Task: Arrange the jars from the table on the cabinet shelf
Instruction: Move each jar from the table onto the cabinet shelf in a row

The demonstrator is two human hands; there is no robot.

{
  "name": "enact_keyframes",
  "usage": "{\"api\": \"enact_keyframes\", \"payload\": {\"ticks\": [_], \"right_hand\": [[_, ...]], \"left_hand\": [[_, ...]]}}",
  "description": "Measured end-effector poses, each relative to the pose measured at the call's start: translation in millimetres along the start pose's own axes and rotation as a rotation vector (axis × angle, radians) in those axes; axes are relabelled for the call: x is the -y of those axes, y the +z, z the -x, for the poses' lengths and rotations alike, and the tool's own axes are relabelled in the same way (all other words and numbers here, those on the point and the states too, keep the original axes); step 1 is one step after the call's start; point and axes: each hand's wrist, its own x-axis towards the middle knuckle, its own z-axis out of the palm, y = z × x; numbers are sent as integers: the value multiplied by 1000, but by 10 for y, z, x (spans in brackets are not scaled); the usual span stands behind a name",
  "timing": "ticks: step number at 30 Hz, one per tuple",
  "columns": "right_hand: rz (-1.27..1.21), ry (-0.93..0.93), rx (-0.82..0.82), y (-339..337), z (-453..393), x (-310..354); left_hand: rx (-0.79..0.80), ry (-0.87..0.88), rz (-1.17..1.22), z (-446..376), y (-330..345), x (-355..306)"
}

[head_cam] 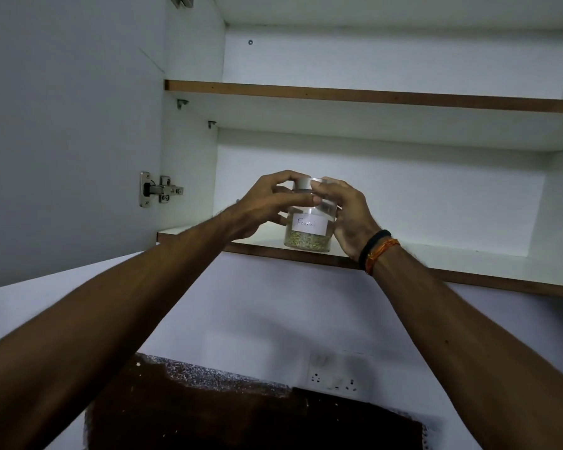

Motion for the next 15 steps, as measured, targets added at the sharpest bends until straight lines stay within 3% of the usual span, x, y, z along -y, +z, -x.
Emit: {"api": "enact_keyframes", "payload": {"ticks": [5, 7, 11, 15], "right_hand": [[-28, -48, -3, 28, -101, -120], [81, -66, -63, 5, -141, -231], [767, -191, -236, -102, -215, -513], [1259, -243, -190, -171, -256, -688]], "left_hand": [[-75, 38, -22, -80, -138, 100], [-95, 34, -34, -92, -210, 167], [-107, 1, -34, -117, -362, 343], [-138, -25, -34, -167, -501, 534]]}}
